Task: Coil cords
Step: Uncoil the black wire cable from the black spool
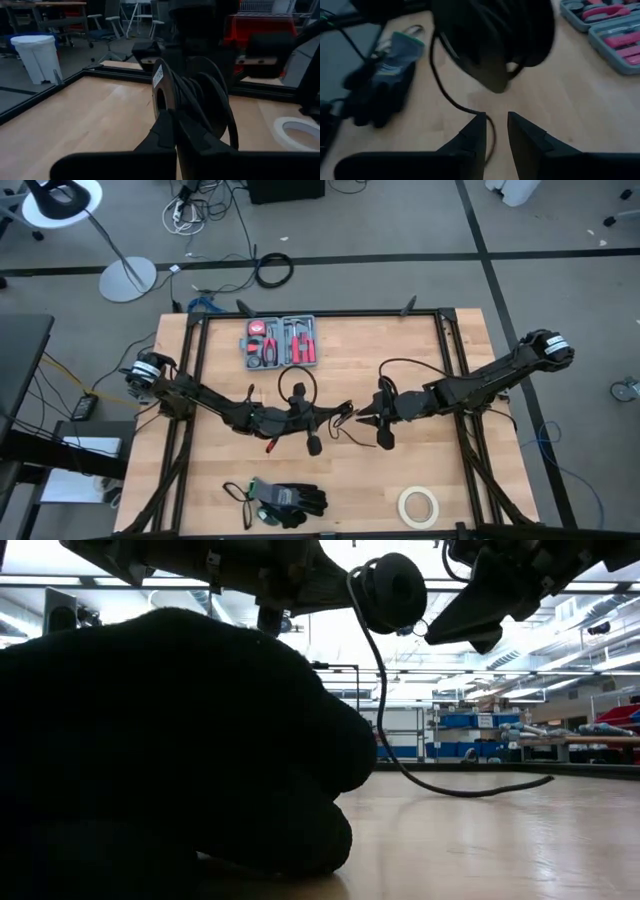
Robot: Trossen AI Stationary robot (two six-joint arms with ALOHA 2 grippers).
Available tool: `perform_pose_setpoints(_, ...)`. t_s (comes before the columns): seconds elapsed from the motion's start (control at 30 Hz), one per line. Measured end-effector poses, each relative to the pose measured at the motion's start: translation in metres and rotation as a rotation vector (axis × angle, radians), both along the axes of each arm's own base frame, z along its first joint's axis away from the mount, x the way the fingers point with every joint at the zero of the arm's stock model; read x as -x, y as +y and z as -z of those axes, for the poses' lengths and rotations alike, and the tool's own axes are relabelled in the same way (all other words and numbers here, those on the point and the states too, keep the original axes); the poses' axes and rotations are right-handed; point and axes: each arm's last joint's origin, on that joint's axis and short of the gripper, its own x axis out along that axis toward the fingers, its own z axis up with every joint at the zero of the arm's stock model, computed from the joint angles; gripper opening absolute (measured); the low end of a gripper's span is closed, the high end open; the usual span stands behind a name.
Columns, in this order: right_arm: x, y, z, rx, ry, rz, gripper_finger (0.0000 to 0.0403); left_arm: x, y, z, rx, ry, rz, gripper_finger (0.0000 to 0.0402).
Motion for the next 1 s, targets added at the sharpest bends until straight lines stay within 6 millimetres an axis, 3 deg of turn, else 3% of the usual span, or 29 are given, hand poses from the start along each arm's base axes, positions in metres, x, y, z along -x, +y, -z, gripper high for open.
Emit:
perform_pose_setpoints(0.33, 0.000, 0.007, -0.011, -0.151, -0.082, -0.023, 0.0075, 0.004, 0.006, -0.005, -0.026, 0.036, -0.067, 0.0000)
perform_pose_setpoints(0.47, 0.001, 0.013, -0.016, -0.059, -0.158, 0.013, 0.0075, 0.004, 0.008, -0.006, -0.028, 0.029, -0.116, 0.0000)
perform_pose_setpoints(1.0, -0.028, 0.031, 0.016, 0.093, -0.198, 0.028, 0.0076, 0.005, 0.010, -0.014, -0.074, -0.031, -0.198, 0.0000)
